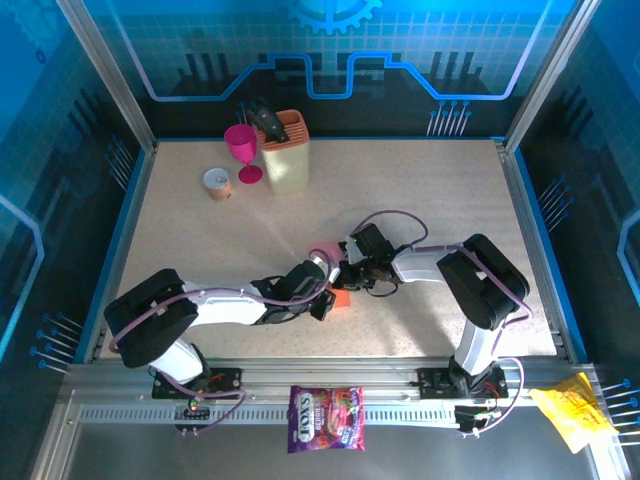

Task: Fold a paper plane with a square sheet of paper (pick it up from the middle)
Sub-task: Fold the triangle a second time at the center of the table.

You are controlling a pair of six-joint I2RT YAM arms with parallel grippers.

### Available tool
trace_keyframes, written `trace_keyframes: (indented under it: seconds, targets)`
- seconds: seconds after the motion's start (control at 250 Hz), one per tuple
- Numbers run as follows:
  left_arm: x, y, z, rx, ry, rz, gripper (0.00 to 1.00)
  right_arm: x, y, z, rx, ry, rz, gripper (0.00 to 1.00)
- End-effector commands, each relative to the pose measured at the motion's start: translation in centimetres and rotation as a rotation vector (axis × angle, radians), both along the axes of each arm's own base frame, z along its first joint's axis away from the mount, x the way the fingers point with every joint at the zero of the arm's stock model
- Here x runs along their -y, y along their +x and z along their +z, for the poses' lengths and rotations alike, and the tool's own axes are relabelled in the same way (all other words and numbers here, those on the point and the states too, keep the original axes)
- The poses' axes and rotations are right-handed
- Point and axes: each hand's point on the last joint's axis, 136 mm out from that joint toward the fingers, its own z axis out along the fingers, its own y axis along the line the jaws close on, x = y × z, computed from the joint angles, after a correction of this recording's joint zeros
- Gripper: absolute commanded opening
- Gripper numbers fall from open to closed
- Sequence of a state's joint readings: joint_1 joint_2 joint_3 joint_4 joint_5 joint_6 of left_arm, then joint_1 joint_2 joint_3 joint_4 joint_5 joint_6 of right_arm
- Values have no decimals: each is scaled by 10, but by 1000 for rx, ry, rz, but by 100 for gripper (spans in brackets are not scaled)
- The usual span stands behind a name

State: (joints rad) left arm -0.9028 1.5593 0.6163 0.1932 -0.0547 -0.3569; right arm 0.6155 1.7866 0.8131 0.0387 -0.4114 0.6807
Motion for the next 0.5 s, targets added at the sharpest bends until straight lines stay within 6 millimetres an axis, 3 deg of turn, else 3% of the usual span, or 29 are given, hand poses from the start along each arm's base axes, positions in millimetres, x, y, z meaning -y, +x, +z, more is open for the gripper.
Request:
trace_keyframes:
  seconds: [0.0,0.495]
  targets:
    - [5,9,2,40,13,-4,0,23,-15,-32,-84,-103,-29,0]
    - [-19,-7,-26,-11,44,38,0,29,-15,-37,-95,-113,-38,0]
